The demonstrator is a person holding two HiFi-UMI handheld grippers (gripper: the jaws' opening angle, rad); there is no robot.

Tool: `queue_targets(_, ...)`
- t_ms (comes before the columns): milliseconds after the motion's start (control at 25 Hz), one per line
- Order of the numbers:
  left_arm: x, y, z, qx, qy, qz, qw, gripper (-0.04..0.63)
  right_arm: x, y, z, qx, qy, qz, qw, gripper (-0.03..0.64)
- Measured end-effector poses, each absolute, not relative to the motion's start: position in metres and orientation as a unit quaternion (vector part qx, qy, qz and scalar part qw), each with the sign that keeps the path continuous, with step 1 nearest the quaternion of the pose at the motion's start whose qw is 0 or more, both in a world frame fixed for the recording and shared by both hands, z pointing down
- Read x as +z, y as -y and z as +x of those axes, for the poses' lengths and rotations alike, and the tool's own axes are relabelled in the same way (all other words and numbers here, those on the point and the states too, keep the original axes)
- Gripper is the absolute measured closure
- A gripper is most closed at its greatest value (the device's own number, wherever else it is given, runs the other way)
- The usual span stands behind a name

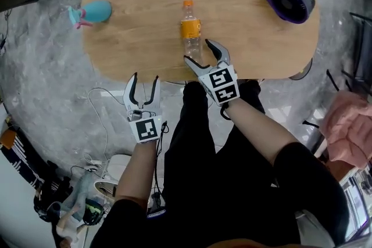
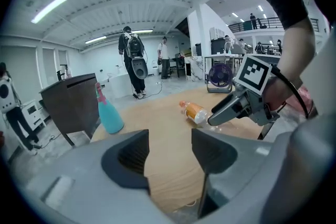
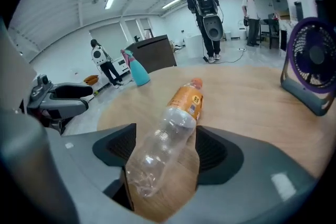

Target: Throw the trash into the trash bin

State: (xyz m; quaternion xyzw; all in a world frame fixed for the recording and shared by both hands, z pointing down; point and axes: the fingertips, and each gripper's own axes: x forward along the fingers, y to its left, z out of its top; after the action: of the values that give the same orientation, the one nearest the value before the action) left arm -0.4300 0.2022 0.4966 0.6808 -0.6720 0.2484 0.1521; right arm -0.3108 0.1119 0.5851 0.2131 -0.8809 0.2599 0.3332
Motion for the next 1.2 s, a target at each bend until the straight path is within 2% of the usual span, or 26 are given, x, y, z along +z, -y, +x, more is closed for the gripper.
queue_targets(160, 0.499, -0.195, -0.432, 0.244, 0.673, 0.682, 0.15, 0.33, 0.607, -0.119, -0.329, 0.264, 0.872, 0.199, 0.362, 0.197)
queue_targets(360, 0.499, -0.19, -0.42, 0.241, 0.665, 0.691, 0.15, 0.33, 0.62, -0.123, -0.325, 0.269, 0.867, 0.181, 0.378, 0.265)
queue_targets(520, 0.504, -0.198, -0.398, 0.255, 0.649, 0.7, 0.157, 0.33, 0.597, -0.111, -0.3, 0.272, 0.883, 0.18, 0.338, 0.285)
queue_targets(800, 0.506, -0.172, -0.35, 0.288, 0.614, 0.72, 0.144, 0.33, 0.535, -0.096, -0.215, 0.27, 0.902, 0.213, 0.261, 0.288)
queue_targets(1000, 0.493, -0.129, -0.279, 0.276, 0.568, 0.766, 0.126, 0.33, 0.49, -0.102, -0.135, 0.248, 0.912, 0.236, 0.225, 0.287)
queue_targets(1200, 0.494, -0.095, -0.197, 0.295, 0.513, 0.799, 0.103, 0.33, 0.489, -0.091, -0.041, 0.257, 0.898, 0.288, 0.211, 0.287)
